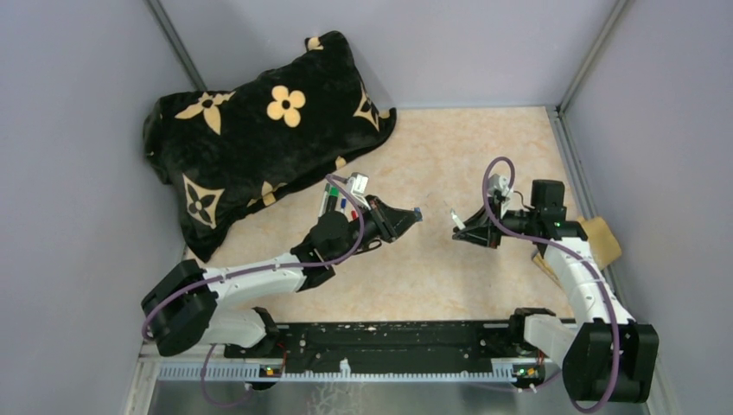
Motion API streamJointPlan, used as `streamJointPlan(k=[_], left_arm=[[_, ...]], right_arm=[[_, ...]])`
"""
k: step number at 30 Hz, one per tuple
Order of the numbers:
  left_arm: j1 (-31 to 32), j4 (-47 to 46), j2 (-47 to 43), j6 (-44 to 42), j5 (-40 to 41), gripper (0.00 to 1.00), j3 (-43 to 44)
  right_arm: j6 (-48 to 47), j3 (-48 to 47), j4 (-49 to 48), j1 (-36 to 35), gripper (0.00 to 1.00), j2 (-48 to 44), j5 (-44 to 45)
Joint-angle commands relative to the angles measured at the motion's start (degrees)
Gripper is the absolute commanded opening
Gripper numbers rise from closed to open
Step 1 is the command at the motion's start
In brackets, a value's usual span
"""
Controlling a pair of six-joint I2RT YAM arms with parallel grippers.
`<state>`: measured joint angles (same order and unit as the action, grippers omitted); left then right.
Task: Insert the pens into the pen caps
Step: Insert the pen cap onto the pen.
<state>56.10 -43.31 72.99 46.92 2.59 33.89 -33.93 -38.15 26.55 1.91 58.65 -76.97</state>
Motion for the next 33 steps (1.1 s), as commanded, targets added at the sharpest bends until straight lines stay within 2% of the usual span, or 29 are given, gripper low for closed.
streamJointPlan(k=[1,8,18,24,33], left_arm=[[-0.37,3.74,1.19,2.84,4.79,0.0,2.69],[-0.33,7.31,2.81,3.86,5.51,0.0,5.56],[-0.23,12.11,5.14,6.32,6.32,0.0,9.16],[-0.15,15.29,6.49,8.31,8.9,0.0,11.27],[0.37,7.39,6.91,7.71,10.79,0.0,9.8]], right_arm=[[0.97,0.62,-3.39,-0.91,0.0,-0.38,0.13],[3.14,1.01,-5.26,-2.62,0.0,-0.3,0.91],[12.61,2.7,-12.56,-6.17,0.0,0.21,4.08],[15.13,3.37,-14.8,-8.73,0.0,0.75,5.6],[26.5,6.04,-25.23,-11.09,0.0,2.37,5.63]])
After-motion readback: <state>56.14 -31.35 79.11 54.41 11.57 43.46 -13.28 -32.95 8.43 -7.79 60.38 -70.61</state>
